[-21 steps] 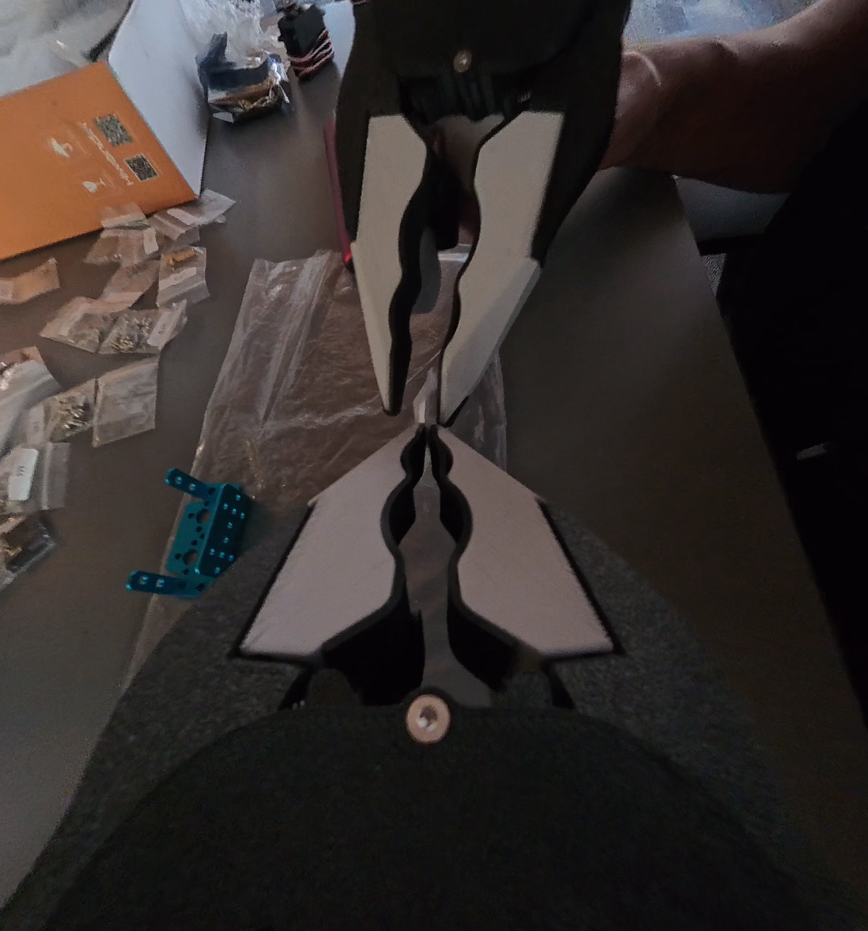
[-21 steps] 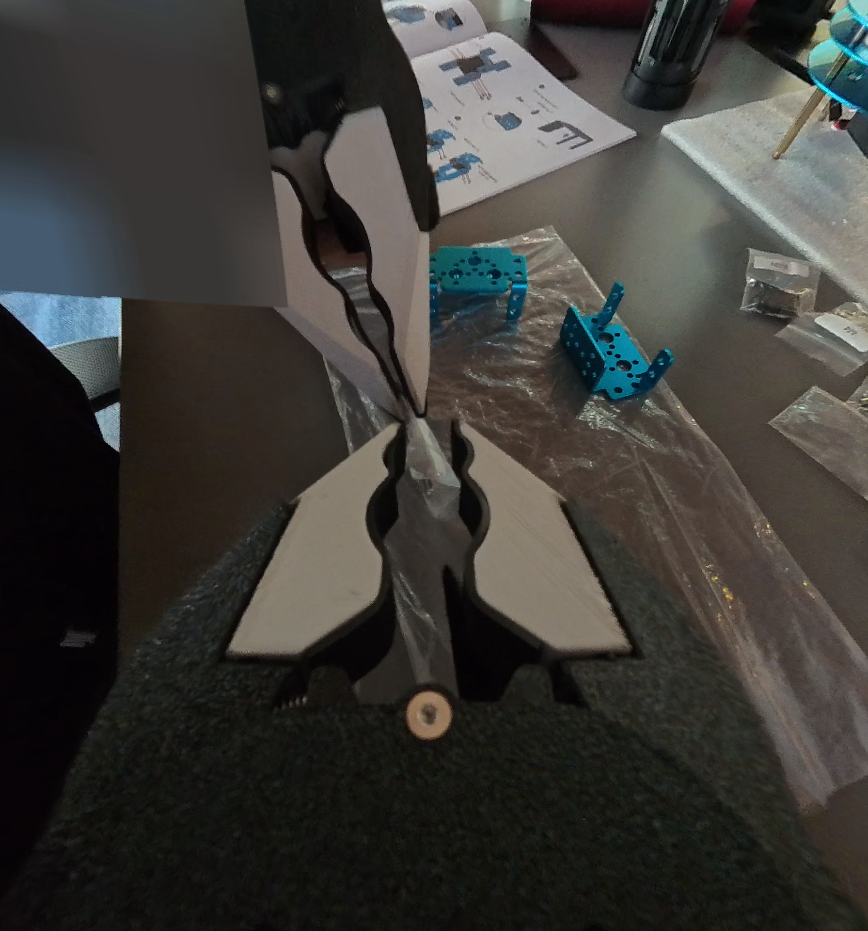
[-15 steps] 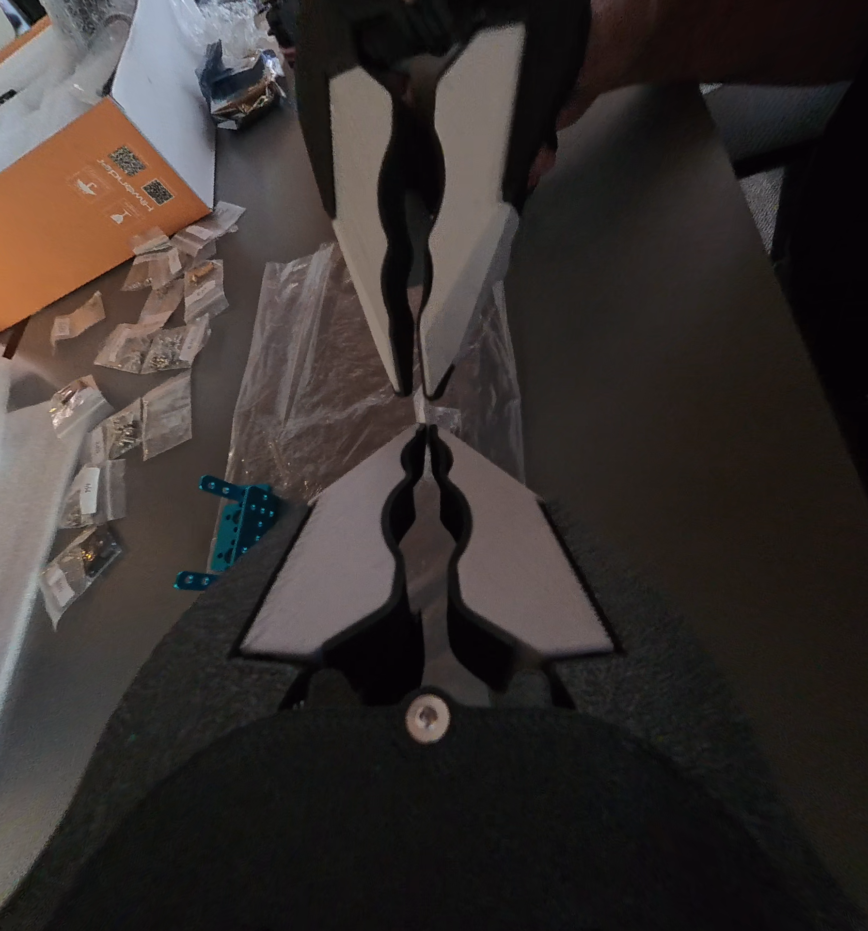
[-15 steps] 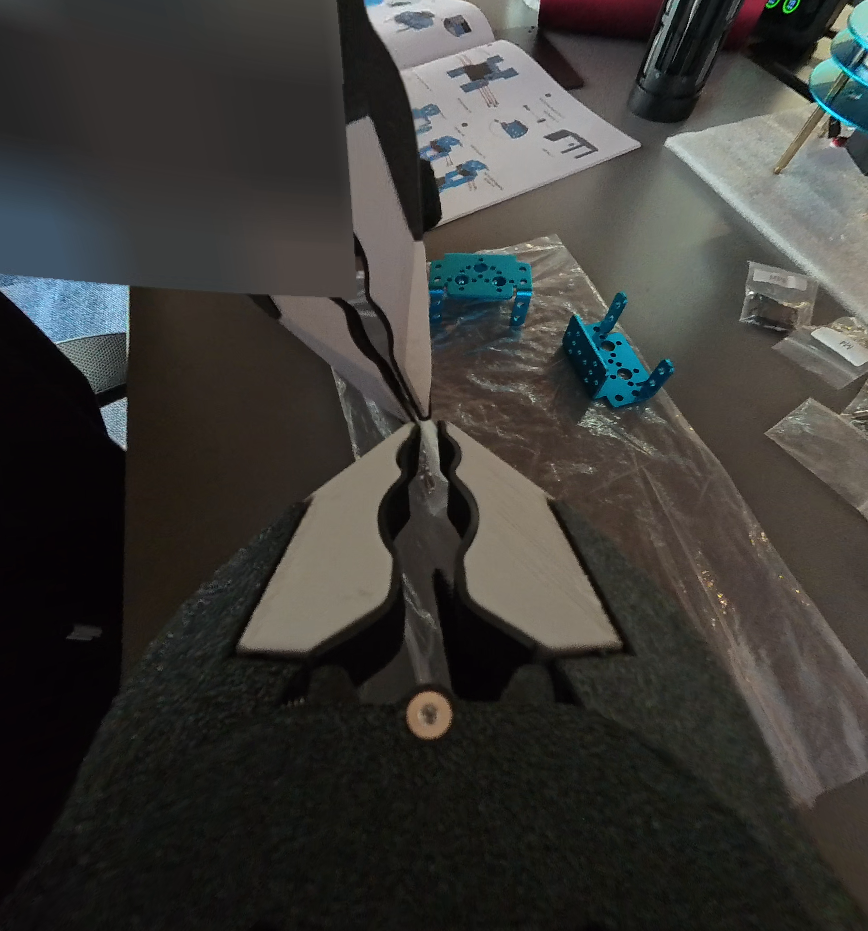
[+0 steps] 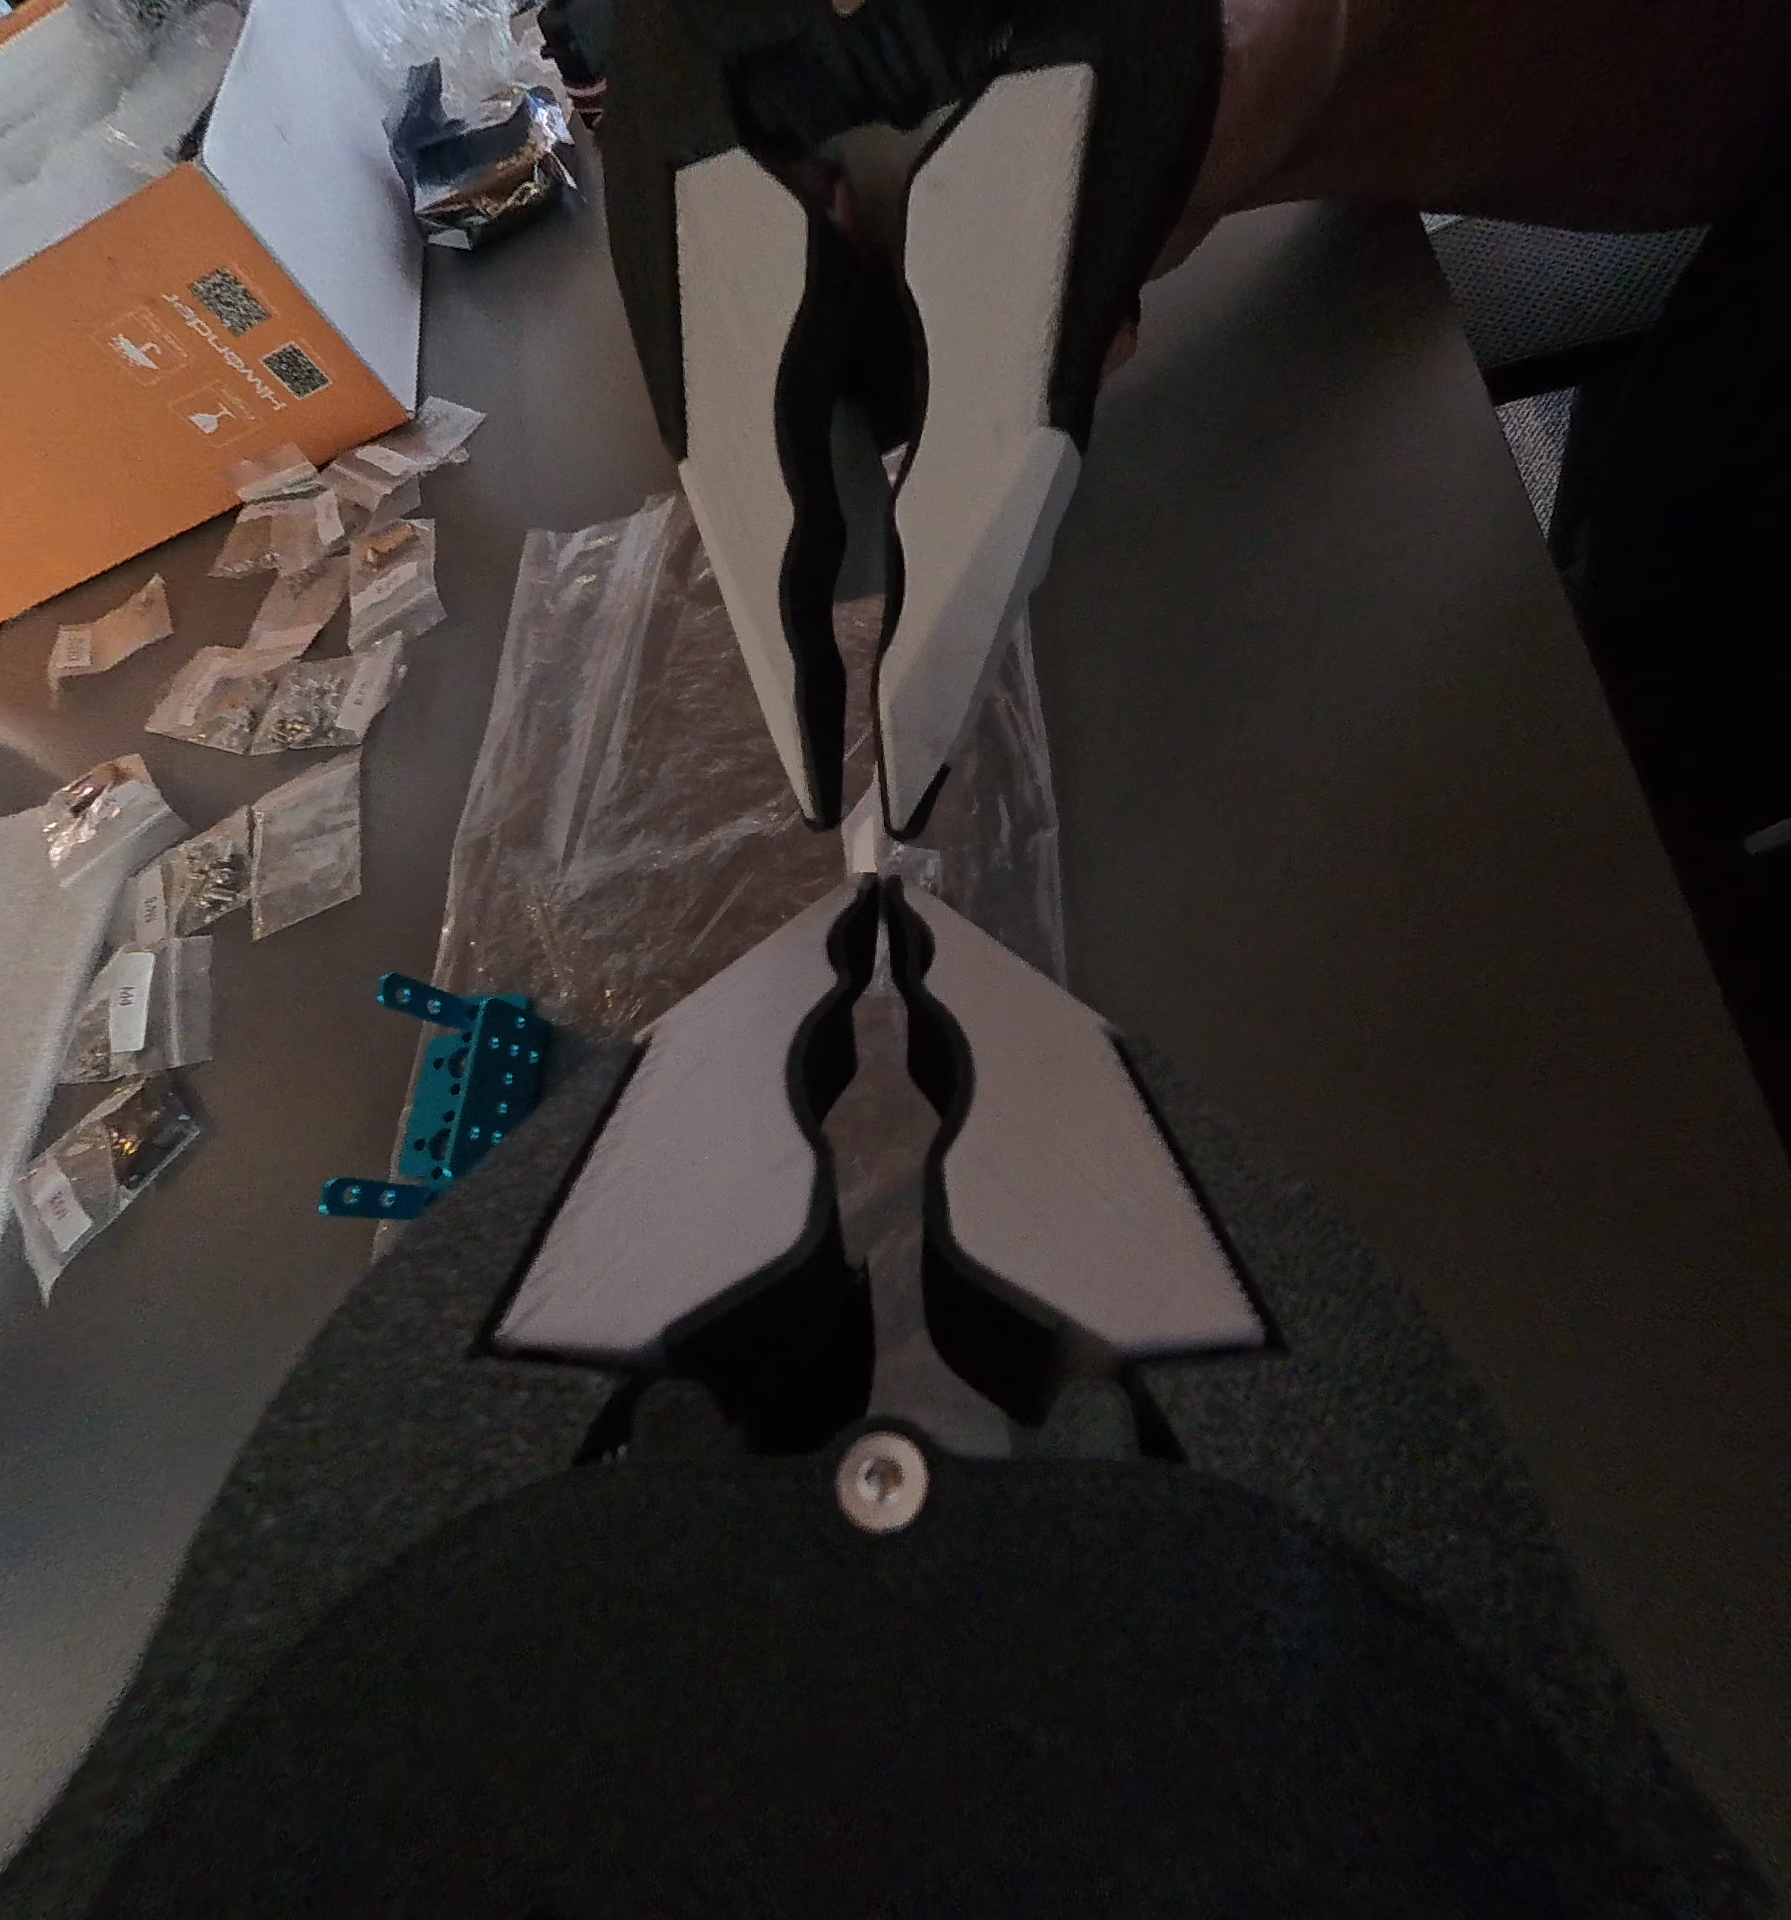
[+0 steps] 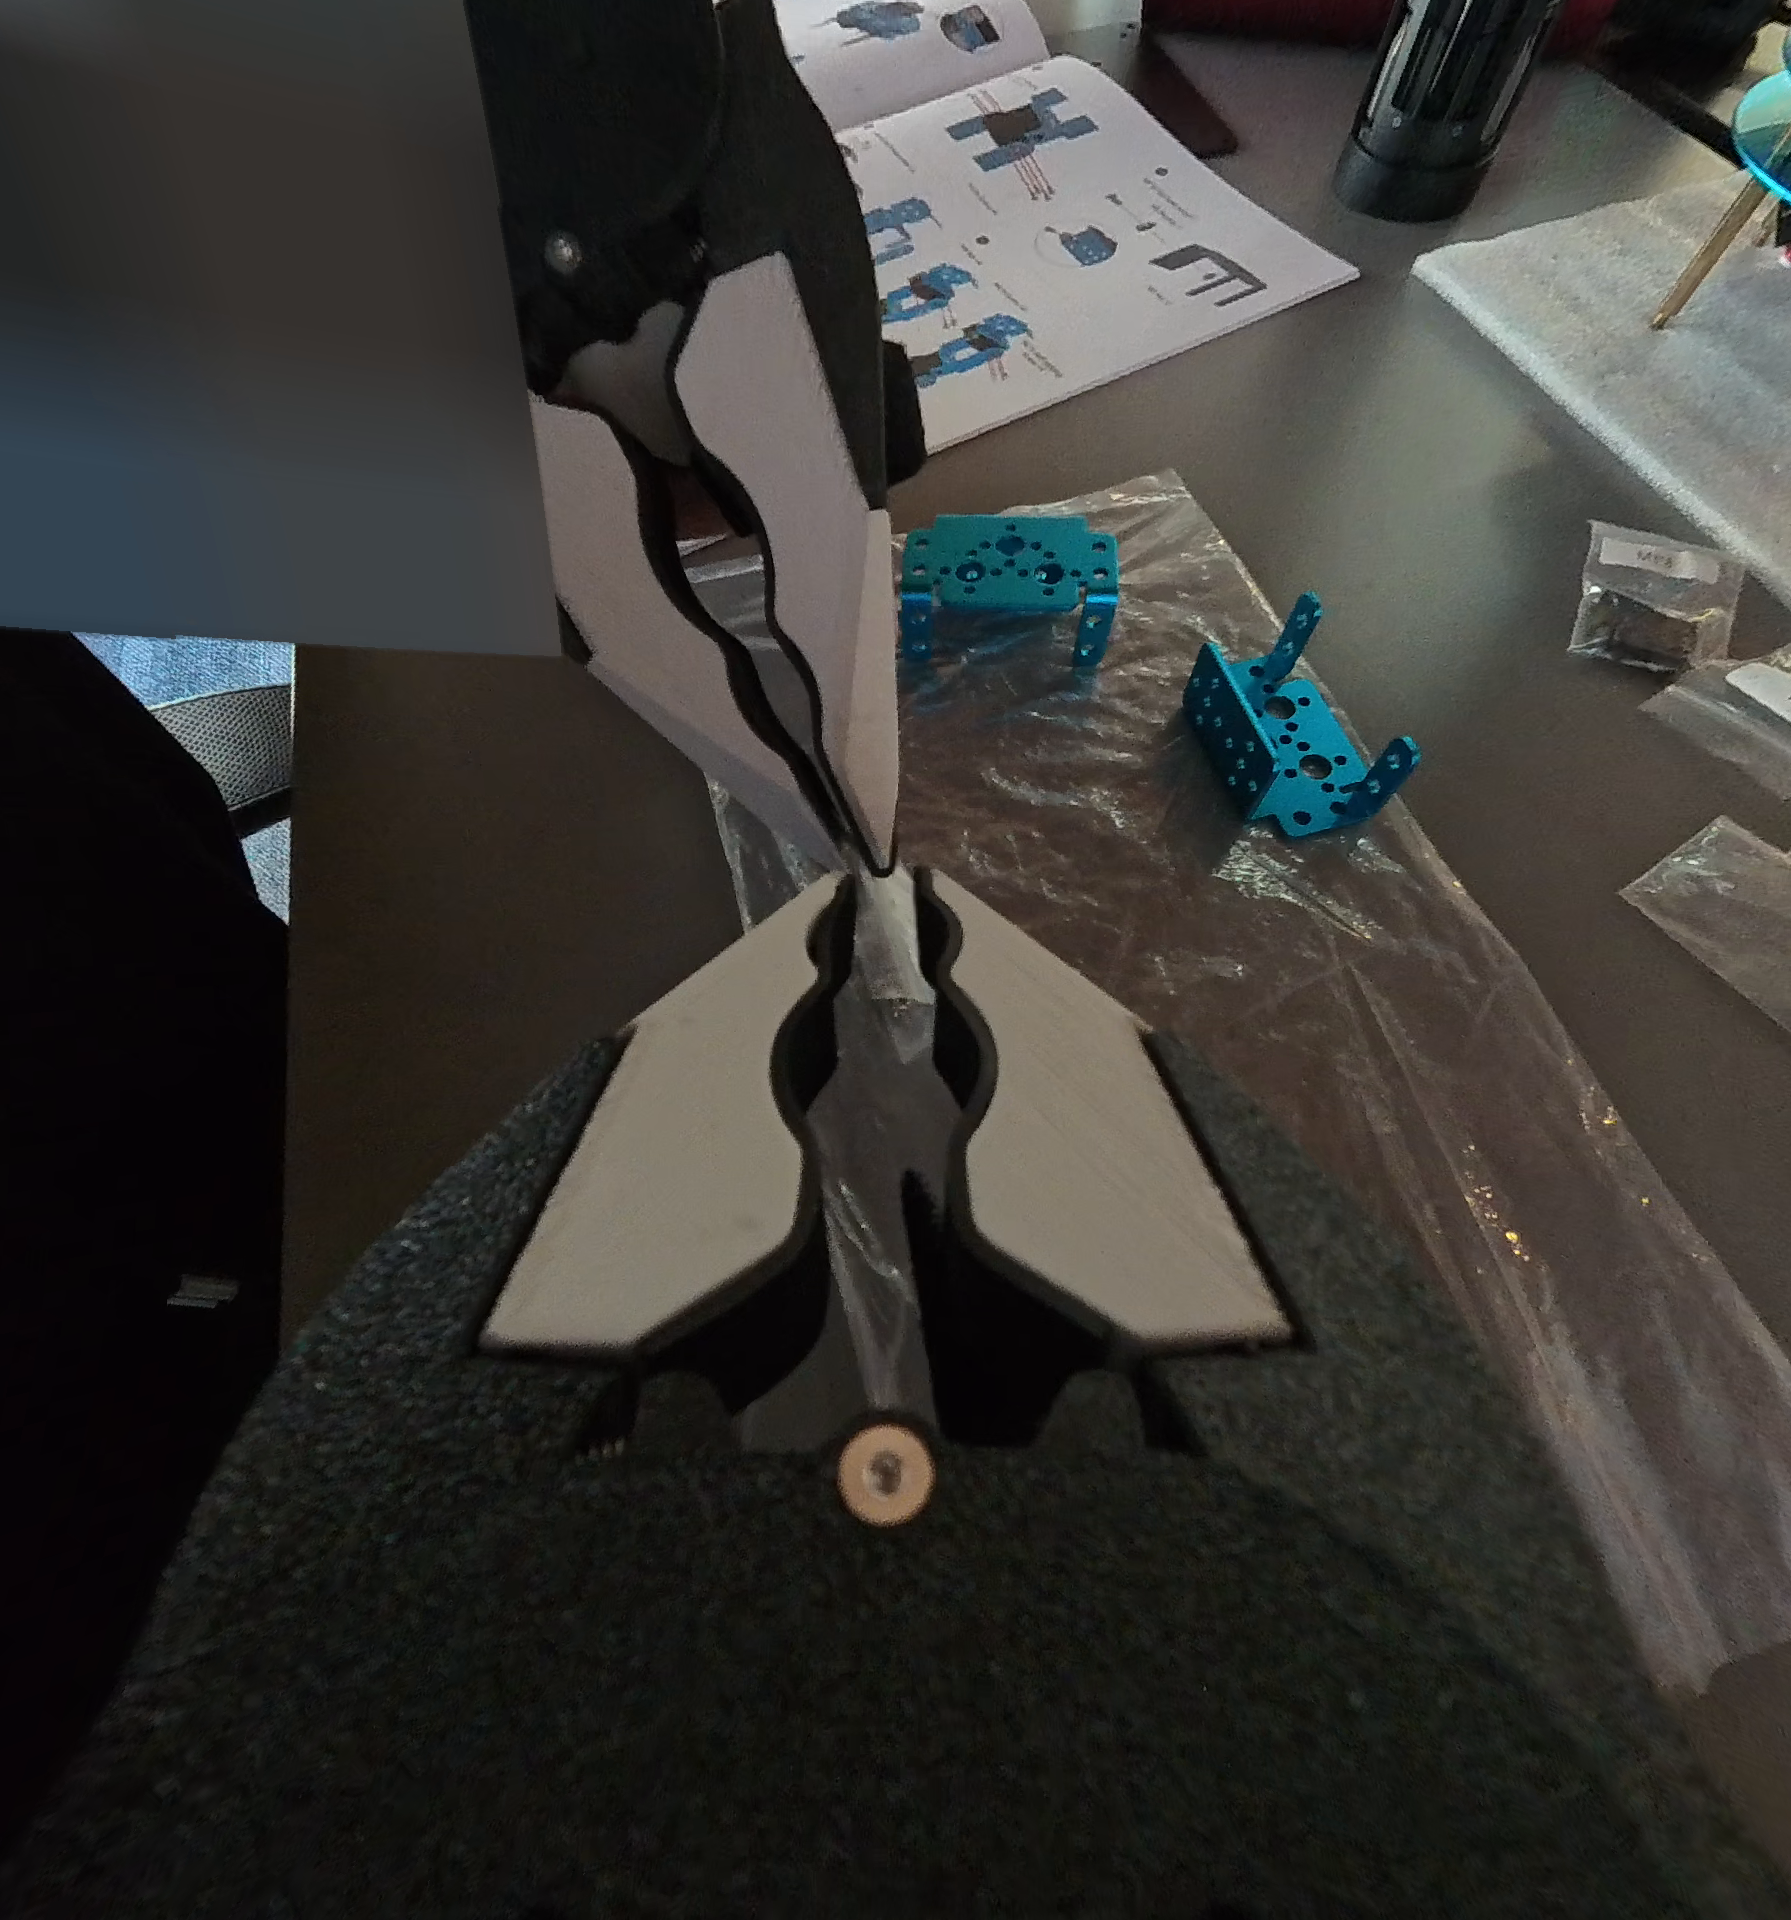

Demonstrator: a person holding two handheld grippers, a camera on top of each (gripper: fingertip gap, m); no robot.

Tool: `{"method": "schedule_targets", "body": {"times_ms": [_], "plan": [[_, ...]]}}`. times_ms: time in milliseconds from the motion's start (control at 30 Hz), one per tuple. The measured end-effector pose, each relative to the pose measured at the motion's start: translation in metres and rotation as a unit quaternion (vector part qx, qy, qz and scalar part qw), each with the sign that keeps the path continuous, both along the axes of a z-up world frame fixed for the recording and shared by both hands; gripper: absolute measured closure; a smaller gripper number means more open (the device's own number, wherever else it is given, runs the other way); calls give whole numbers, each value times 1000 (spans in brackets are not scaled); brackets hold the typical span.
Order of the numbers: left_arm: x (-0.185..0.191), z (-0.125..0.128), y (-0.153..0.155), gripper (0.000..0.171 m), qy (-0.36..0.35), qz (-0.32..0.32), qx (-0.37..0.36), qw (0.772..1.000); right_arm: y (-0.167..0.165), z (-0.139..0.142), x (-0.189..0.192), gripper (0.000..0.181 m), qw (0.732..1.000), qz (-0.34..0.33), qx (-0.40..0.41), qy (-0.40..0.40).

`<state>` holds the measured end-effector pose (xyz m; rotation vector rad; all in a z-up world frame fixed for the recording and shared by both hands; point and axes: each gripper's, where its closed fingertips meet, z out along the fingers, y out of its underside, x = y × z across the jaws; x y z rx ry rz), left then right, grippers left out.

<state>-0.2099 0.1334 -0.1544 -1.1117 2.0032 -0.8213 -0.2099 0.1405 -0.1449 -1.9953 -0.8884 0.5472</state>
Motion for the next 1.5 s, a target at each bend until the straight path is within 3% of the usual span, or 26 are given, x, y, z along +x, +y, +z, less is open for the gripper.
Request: {"method": "schedule_targets", "body": {"times_ms": [1233, 1500], "plan": [[-1, 4, -2, 171, -1, -4, -30, 1000, 4, 6, 5, 169, 1000, -7, -3, 12], [-1, 16, 16, 171, -24, 23, -29, 999, 22, 10, 0, 167, 994, 85, -37, -58]]}}
